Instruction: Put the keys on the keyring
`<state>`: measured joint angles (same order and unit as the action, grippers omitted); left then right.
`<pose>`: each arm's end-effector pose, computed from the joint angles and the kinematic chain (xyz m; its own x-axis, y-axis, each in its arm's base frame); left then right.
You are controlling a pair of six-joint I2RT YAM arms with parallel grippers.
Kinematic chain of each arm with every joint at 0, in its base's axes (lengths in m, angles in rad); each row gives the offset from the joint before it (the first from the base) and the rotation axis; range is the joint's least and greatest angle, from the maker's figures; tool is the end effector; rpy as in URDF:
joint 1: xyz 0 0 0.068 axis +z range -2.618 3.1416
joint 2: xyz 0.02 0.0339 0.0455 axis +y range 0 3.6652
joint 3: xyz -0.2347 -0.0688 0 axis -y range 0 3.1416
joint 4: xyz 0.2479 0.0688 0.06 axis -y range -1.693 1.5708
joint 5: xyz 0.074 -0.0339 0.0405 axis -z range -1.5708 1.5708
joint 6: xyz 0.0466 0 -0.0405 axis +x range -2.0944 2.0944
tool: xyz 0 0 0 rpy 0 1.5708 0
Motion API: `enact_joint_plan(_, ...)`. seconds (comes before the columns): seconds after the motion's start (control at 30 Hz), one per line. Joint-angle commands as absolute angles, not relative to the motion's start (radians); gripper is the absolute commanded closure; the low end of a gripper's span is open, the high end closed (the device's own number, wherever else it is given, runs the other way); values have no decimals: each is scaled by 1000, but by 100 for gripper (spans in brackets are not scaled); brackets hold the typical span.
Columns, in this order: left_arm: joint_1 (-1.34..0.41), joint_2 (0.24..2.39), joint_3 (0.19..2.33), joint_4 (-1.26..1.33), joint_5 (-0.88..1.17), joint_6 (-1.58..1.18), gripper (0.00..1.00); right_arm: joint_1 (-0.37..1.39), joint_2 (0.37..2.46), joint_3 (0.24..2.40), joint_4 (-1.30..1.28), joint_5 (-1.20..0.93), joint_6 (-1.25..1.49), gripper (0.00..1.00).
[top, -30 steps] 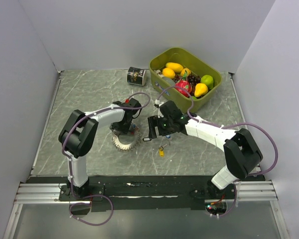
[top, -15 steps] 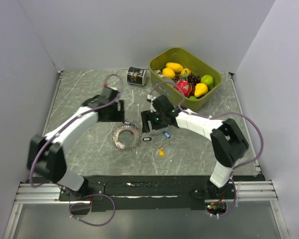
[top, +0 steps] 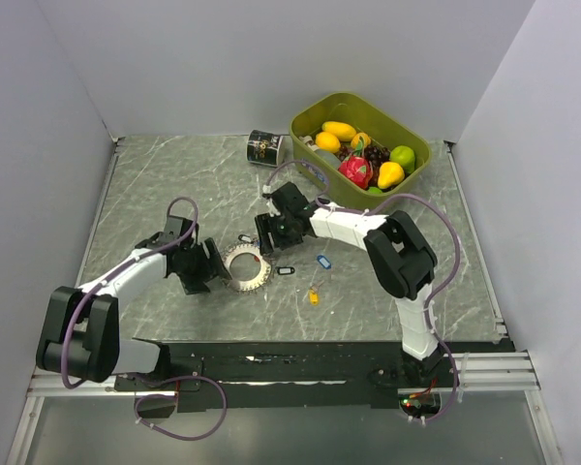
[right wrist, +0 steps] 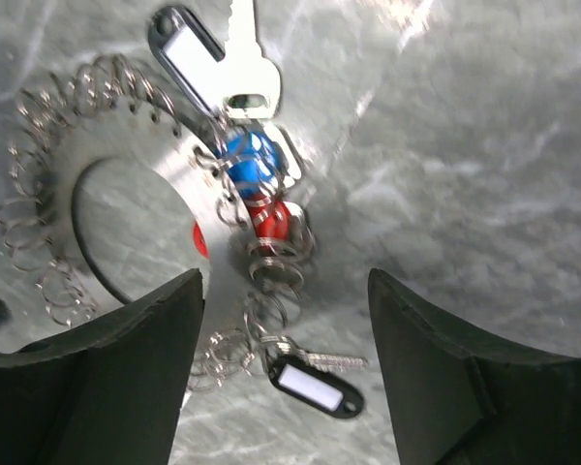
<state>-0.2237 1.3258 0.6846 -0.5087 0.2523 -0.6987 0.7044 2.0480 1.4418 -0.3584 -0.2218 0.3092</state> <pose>0.2376 -0.0660 0.1323 -0.8836 -0.4378 -0.1663 -0.3318 0.8359 -0.4373 0.3239 0.2887 0.1319 -0.8178 -0.3055 -0.4877 -0.5022 0.7927 0.3456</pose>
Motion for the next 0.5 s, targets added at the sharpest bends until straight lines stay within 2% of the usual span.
enact_joint_plan(0.0, -218, 1347, 666, -349, 353, -790, 26, 710, 2088, 1488, -339, -265, 317, 30)
enact_joint_plan(0.03, -218, 1359, 661, -330, 363, -801, 28, 710, 2092, 1483, -336, -273, 322, 32)
enact_joint_plan(0.13, -218, 1423, 670, -284, 390, -802, 36, 712, 2091, 1451, -307, -313, 336, 50)
enact_joint_plan(0.17, -218, 1437, 673, -278, 388, -804, 38, 712, 2079, 1439, -298, -330, 344, 61)
enact_joint_plan(0.2, -218, 1462, 679, -275, 385, -804, 39, 713, 2071, 1425, -290, -334, 353, 65)
enact_joint_plan(0.37, -218, 1519, 735, -285, 348, -776, 46, 718, 2013, 1330, -253, -357, 377, 79)
enact_joint_plan(0.47, -218, 1546, 773, -304, 313, -755, 50, 724, 1979, 1278, -233, -377, 394, 80)
